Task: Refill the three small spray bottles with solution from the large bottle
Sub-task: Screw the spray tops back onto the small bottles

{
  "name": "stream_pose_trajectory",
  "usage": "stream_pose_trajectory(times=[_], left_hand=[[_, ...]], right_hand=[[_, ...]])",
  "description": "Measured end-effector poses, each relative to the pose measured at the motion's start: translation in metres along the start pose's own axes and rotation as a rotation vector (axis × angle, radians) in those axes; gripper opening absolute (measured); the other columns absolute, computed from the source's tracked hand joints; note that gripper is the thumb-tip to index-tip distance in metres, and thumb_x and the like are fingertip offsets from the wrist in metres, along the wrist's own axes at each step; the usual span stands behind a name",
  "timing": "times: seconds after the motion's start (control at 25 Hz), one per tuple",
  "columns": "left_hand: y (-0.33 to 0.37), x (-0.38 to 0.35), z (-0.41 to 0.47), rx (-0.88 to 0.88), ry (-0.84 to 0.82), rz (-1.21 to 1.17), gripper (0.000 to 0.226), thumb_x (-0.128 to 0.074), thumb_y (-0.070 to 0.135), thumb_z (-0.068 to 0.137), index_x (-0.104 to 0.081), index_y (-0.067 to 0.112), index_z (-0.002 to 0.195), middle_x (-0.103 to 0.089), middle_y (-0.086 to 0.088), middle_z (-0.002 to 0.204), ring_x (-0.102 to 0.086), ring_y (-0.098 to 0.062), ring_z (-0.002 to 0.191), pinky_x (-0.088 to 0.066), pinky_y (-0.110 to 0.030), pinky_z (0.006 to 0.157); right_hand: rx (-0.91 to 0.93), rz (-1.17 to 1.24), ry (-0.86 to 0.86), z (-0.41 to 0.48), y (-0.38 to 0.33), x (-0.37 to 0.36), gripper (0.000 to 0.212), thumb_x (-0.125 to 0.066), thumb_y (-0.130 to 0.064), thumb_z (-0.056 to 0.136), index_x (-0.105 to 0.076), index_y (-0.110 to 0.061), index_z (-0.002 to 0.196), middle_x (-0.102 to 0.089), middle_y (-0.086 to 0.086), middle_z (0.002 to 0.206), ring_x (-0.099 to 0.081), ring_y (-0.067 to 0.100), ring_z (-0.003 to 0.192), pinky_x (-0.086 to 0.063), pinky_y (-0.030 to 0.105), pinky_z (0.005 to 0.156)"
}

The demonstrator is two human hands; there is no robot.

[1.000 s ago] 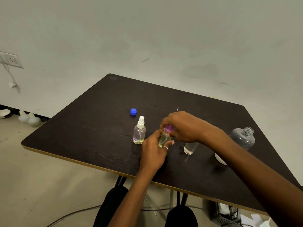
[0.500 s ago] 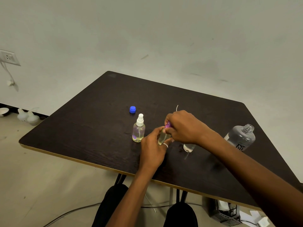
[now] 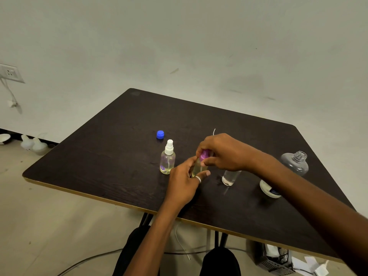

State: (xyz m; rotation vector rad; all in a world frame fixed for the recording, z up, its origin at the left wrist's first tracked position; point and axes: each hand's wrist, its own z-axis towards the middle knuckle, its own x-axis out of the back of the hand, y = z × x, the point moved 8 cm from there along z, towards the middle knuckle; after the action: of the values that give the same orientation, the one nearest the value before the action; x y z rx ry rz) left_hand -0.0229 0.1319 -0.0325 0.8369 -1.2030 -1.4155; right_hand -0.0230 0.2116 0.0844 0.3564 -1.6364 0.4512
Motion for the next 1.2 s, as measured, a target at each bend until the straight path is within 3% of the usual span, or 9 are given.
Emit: stream_pose_trajectory(times=[0.16,0.36,0.52,0.64,0.84,1.04,1.2], left_hand=[[-0.002,0.000,0.000,0.008,-0.015,0.000,0.042,-0.077,0.025,0.086,-0.065,0.028,0.126,-0.075,0.016,0.104,-0.068,0.003,0.099,-0.054,-0.021,0.088],[0.004,0.001,-0.002,-0.026,0.069,0.038,0.041,-0.080,0.024,0.084,-0.067,0.030,0.122,-0.075,0.019,0.097,-0.068,0.005,0.093,-0.055,-0.018,0.083],[0.008,0.001,-0.005,-0.068,0.127,0.104,0.038,-0.081,0.022,0.082,-0.070,0.032,0.117,-0.067,0.033,0.078,-0.060,0.014,0.069,-0.042,-0.003,0.062],[0.009,0.002,-0.006,-0.068,0.143,0.103,0.039,-0.081,0.019,0.081,-0.070,0.034,0.116,-0.068,0.033,0.079,-0.059,0.014,0.066,-0.042,-0.003,0.061],[0.015,0.003,-0.008,-0.071,0.117,0.122,0.047,-0.081,0.023,0.082,-0.060,0.050,0.115,-0.071,0.027,0.089,-0.067,0.008,0.088,-0.050,-0.007,0.073],[0.015,0.002,-0.009,-0.076,0.131,0.170,0.057,-0.083,0.023,0.079,-0.061,0.029,0.132,-0.070,0.023,0.091,-0.065,0.009,0.088,-0.048,-0.007,0.076],[0.016,0.000,-0.012,0.003,0.111,0.188,0.091,-0.086,0.039,0.074,-0.042,0.019,0.151,-0.064,0.011,0.132,-0.055,0.004,0.120,-0.043,-0.007,0.096]], right_hand=[[0.057,-0.050,-0.020,0.005,-0.004,0.003,0.017,-0.065,-0.027,0.088,-0.067,-0.019,0.103,-0.061,-0.006,0.094,-0.056,0.007,0.083,-0.046,0.020,0.074],[-0.028,-0.004,0.078,0.002,0.000,0.001,0.012,-0.066,-0.025,0.086,-0.067,-0.020,0.096,-0.062,-0.005,0.084,-0.056,0.008,0.075,-0.041,0.016,0.065],[-0.125,0.010,0.165,0.000,0.003,-0.002,0.011,-0.067,-0.023,0.083,-0.068,-0.017,0.092,-0.061,-0.004,0.080,-0.055,0.009,0.070,-0.037,0.017,0.059],[-0.169,0.009,0.209,-0.001,0.004,-0.004,0.010,-0.066,-0.021,0.082,-0.068,-0.016,0.091,-0.060,-0.004,0.075,-0.054,0.010,0.065,-0.029,0.014,0.053],[-0.229,0.073,0.211,-0.001,0.008,-0.007,0.013,-0.068,-0.023,0.082,-0.067,-0.018,0.095,-0.060,-0.005,0.082,-0.055,0.010,0.072,-0.033,0.016,0.057],[-0.237,0.067,0.209,-0.005,0.008,-0.007,0.035,-0.071,-0.032,0.081,-0.062,-0.020,0.113,-0.064,-0.002,0.100,-0.059,0.014,0.087,-0.042,0.023,0.071],[-0.223,0.046,0.233,-0.015,0.008,0.006,0.062,-0.069,-0.052,0.080,-0.053,-0.018,0.130,-0.065,0.000,0.110,-0.061,0.015,0.093,-0.047,0.025,0.076]])
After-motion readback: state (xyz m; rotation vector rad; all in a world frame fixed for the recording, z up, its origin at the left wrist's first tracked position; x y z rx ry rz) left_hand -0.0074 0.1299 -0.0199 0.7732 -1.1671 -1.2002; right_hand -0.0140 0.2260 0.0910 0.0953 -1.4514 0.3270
